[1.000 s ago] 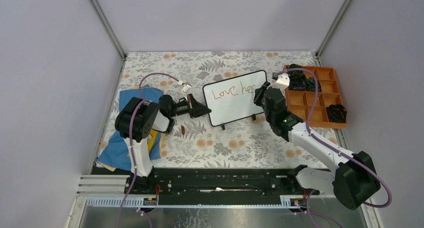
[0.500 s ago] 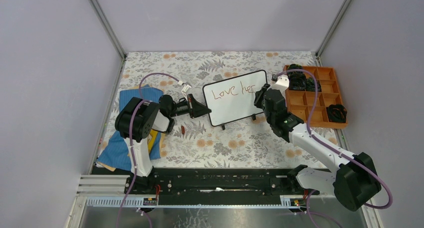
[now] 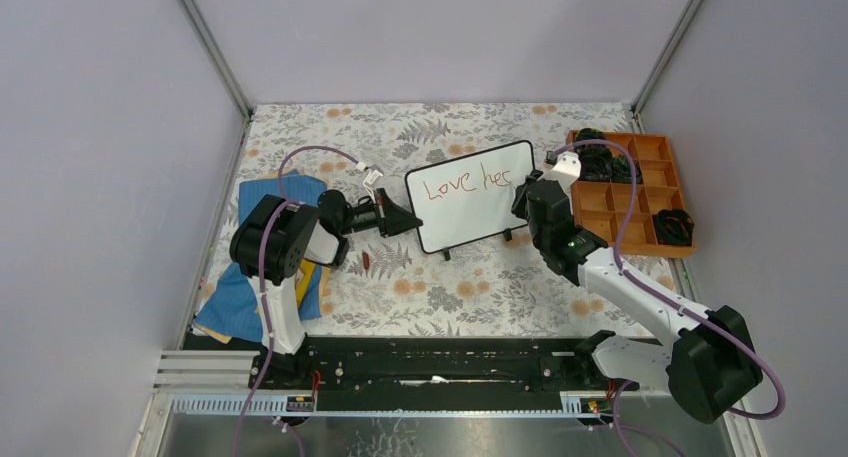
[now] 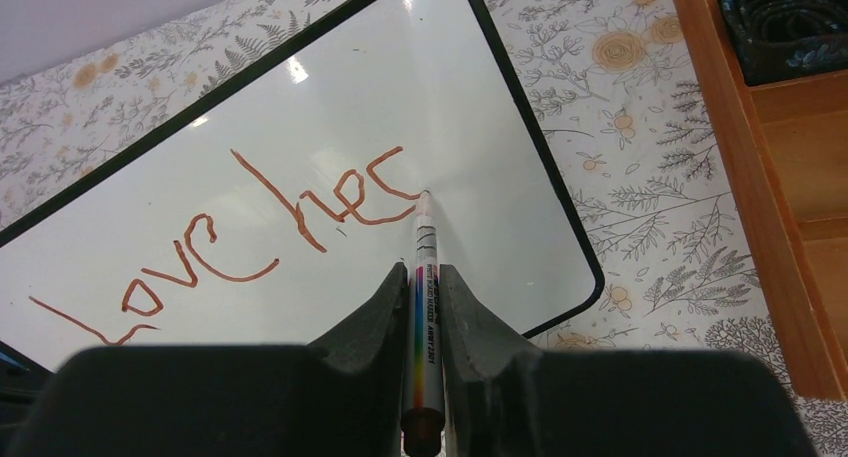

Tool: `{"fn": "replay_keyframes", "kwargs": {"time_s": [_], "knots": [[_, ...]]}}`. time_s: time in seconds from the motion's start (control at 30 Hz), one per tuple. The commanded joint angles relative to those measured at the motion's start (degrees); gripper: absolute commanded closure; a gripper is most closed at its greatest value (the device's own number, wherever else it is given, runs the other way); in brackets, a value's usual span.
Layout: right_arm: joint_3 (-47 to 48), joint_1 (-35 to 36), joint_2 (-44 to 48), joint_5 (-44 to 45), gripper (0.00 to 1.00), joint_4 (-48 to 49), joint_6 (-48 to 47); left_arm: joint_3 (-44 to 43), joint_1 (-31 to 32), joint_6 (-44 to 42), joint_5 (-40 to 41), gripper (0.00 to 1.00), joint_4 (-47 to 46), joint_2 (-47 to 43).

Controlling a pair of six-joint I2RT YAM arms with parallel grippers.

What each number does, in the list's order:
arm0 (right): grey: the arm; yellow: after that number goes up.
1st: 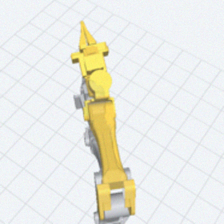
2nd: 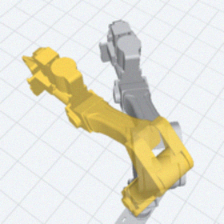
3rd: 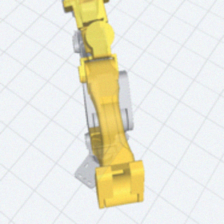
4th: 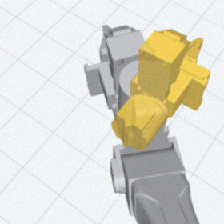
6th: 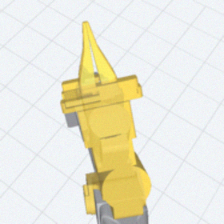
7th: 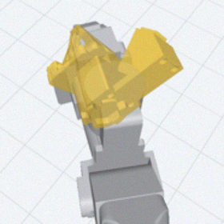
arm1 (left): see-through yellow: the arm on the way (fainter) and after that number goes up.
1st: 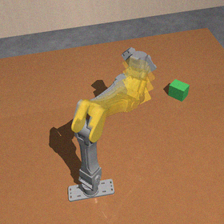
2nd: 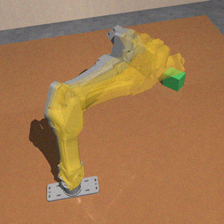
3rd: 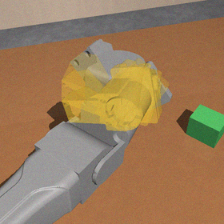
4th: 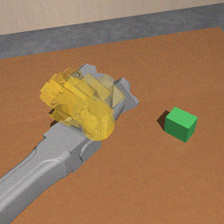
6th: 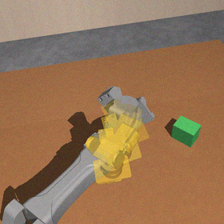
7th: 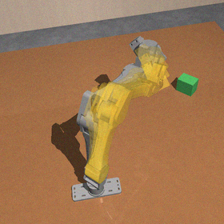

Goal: Write a sentence on the whiteboard

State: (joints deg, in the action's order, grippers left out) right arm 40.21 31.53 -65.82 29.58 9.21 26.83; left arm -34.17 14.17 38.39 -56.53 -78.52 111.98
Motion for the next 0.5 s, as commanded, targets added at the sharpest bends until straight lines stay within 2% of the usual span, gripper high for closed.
{"fn": "replay_keyframes", "kwargs": {"time_s": [0.0,0.47], "knots": [[2.2,-0.3,0.4,3.5,1.00,1.0,-0.5,-0.4,0.2,-1.1,0.0,1.00,3.9,0.0],[4.8,-0.3,-1.2,3.0,1.00,2.9,-1.2,-0.4,0.3,-1.2,-0.1,1.00,4.0,0.0]]}}
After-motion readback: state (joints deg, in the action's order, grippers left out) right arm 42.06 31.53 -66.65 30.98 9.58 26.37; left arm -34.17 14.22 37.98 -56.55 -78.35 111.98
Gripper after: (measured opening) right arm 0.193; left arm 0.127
